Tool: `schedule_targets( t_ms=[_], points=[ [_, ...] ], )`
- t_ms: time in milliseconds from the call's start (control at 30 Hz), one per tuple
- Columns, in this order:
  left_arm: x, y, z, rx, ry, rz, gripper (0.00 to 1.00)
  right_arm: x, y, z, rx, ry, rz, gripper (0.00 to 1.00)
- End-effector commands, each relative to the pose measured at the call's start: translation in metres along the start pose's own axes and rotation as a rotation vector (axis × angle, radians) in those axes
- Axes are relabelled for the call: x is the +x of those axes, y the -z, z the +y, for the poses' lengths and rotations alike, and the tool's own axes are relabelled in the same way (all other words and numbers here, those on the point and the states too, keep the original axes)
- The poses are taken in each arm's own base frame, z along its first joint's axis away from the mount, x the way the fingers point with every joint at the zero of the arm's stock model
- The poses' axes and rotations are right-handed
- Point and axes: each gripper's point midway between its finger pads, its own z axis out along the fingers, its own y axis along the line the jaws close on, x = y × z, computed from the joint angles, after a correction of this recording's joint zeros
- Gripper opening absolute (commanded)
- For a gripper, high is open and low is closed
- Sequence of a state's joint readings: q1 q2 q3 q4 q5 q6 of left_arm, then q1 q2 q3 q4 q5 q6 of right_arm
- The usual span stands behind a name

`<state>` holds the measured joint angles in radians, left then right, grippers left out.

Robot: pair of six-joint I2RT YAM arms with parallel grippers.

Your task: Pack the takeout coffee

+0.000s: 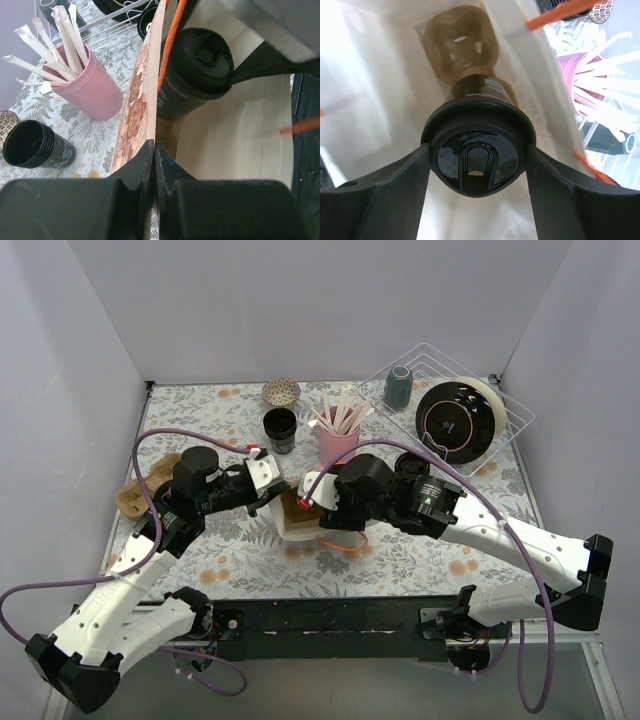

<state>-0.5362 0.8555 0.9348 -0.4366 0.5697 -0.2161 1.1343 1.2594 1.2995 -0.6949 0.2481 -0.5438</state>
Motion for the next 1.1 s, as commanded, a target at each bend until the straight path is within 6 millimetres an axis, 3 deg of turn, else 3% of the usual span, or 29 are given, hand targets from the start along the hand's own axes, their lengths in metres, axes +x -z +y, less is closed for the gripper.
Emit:
schedule_targets(
  t_ms=[0,367,667,1067],
  points=[
    [-0.005,0.002,-0.003,0.024,-0.059,-0.014,0.0,-0.024,0.003,-0.024,0.072,0.057,-0.043,0.01],
    [-0.003,0.008,-0.004,0.006,-0.091,-0.023,0.0,0.006,-0.023,-0.008,0.019,0.2,0.075,0.01],
    [-0.004,0.012,-0.014,0.012,-0.038,-0.068,0.0,0.017,-0.053,0.0,0.045,0.287,0.079,0.01],
    [-0.011,0.016,-0.025,0.06,0.002,-0.083,0.0,0.027,-0.073,-0.015,0.145,0.301,0.171,0.01]
  ],
)
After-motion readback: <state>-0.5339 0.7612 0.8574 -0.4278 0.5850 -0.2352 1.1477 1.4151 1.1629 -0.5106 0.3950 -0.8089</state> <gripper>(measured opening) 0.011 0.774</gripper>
